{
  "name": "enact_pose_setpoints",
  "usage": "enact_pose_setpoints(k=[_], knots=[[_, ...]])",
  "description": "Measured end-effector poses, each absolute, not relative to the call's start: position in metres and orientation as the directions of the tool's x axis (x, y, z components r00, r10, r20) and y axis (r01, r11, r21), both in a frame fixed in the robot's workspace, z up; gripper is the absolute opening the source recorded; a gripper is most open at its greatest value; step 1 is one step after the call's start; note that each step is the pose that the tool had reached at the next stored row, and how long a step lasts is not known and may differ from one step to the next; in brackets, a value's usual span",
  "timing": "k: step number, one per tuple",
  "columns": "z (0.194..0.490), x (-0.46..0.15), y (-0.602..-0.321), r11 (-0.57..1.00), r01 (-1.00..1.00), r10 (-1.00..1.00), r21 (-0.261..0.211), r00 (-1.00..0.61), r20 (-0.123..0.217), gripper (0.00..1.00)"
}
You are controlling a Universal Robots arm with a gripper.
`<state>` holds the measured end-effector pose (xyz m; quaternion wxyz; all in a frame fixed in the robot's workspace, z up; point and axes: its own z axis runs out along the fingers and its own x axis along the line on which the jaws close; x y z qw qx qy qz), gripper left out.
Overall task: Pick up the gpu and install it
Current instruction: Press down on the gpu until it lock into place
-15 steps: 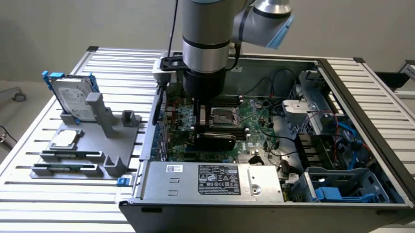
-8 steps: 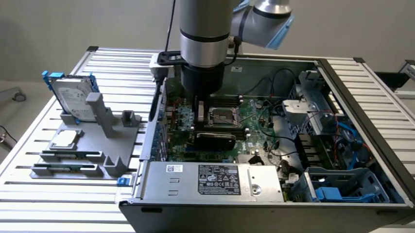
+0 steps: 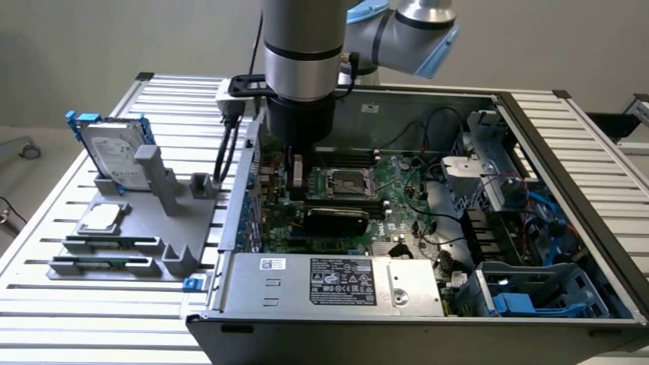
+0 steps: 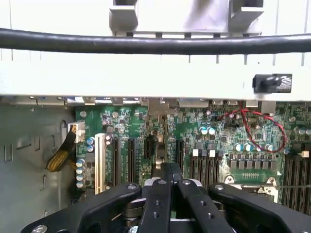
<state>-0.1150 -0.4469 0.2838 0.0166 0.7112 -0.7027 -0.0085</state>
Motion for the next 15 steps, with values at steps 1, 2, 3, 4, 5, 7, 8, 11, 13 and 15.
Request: enact_pose_setpoints(k=[1, 2, 3, 4, 5, 7, 8, 11, 13, 15], knots=[[0.285, -0.117, -0.447, -0.012, -0.999, -1.000, 0.040, 0.012, 0.011, 0.11], [0.285, -0.118, -0.447, -0.012, -0.999, -1.000, 0.044, 0.012, 0.011, 0.11], [0.285, -0.119, -0.447, -0.012, -0.999, -1.000, 0.045, 0.012, 0.011, 0.11], [0.285, -0.119, -0.447, -0.012, -0.999, -1.000, 0.045, 0.012, 0.011, 0.11], [0.285, -0.119, -0.447, -0.012, -0.999, -1.000, 0.045, 0.013, 0.011, 0.11], [0.285, -0.121, -0.447, -0.013, -0.999, -1.000, 0.045, 0.013, 0.011, 0.11], [0.285, -0.123, -0.447, -0.013, -0.999, -1.000, 0.045, 0.013, 0.011, 0.11], [0.286, -0.127, -0.447, -0.013, -0.999, -1.000, 0.053, 0.013, 0.011, 0.11], [0.287, -0.129, -0.447, -0.013, -0.998, -1.000, 0.062, 0.014, 0.011, 0.11], [0.288, -0.131, -0.447, -0.013, -0.997, -1.000, 0.072, 0.014, 0.011, 0.11]])
